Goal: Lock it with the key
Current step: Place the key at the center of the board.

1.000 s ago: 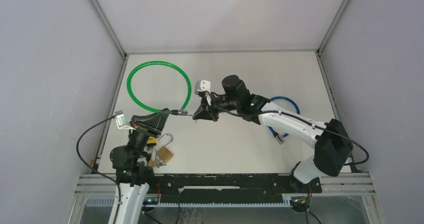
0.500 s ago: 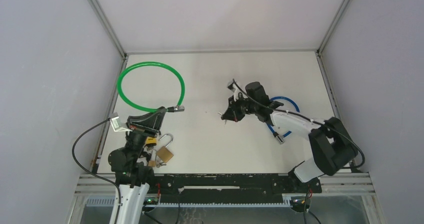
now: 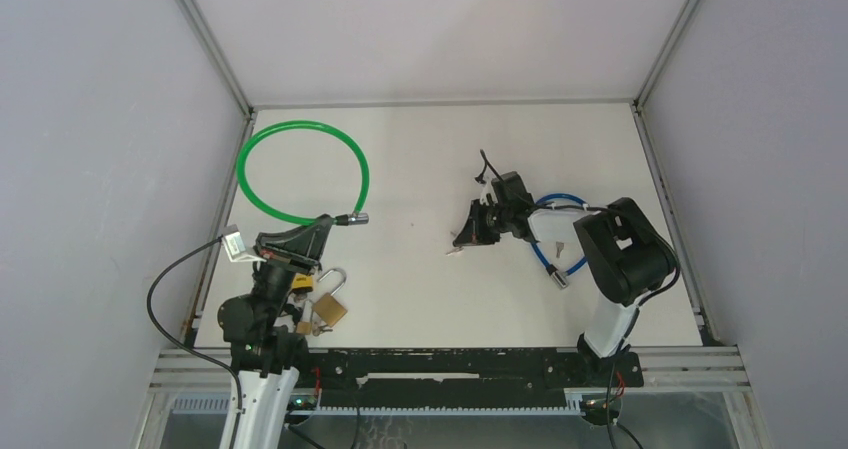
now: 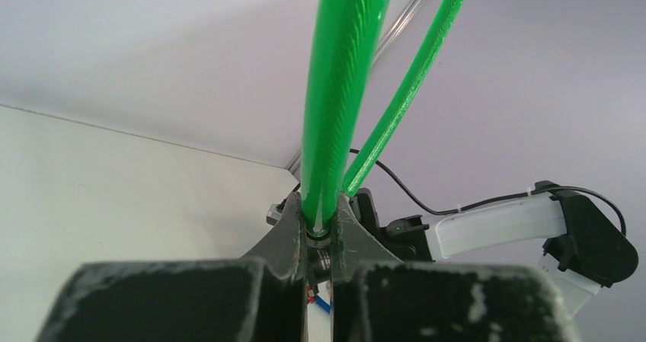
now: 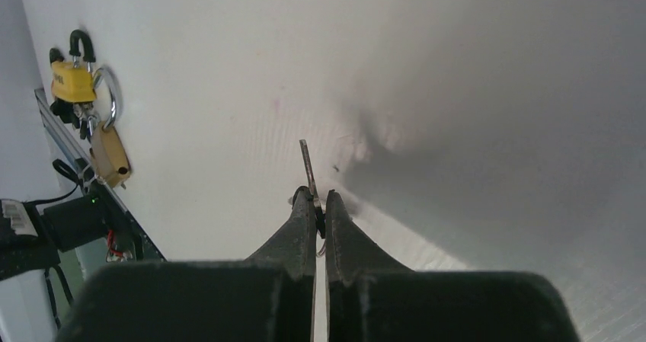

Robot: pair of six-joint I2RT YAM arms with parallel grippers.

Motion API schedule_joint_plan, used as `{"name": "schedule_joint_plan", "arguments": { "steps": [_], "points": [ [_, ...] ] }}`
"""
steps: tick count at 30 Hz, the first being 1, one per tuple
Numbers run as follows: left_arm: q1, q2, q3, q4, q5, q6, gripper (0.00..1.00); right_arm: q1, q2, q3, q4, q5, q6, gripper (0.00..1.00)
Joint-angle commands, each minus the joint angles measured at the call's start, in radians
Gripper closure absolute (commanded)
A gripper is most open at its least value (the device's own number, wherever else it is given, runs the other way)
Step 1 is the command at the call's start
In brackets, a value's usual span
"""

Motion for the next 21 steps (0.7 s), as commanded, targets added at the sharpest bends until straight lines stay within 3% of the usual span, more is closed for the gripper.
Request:
{"name": "schedule_joint_plan", "arguments": {
  "steps": [1, 8, 14, 17, 21],
  "points": [
    [0.01, -0.012, 0.003, 0.06, -0.016, 0.015, 1.0, -0.023, 0.02, 0.056, -0.019, 0.032, 0.042, 0.96],
    [0.01, -0.007, 0.003, 0.058, -0.013, 0.016, 1.0, -0.033, -0.026, 0.123, -0.177, 0.107, -0.041, 0.64],
    [0.009, -0.007, -0.001, 0.052, -0.014, 0.018, 1.0, 0.012, -0.227, 0.205, -0.286, 0.213, -0.175, 0.37],
    [0.01, -0.007, -0.003, 0.053, -0.013, 0.018, 1.0, 0.117, -0.387, 0.234, -0.207, 0.209, -0.246, 0.28],
    [0.01, -0.004, -0.004, 0.052, -0.012, 0.019, 1.0, 0.281, -0.489, 0.264, 0.072, 0.217, -0.262, 0.17]
  ]
}}
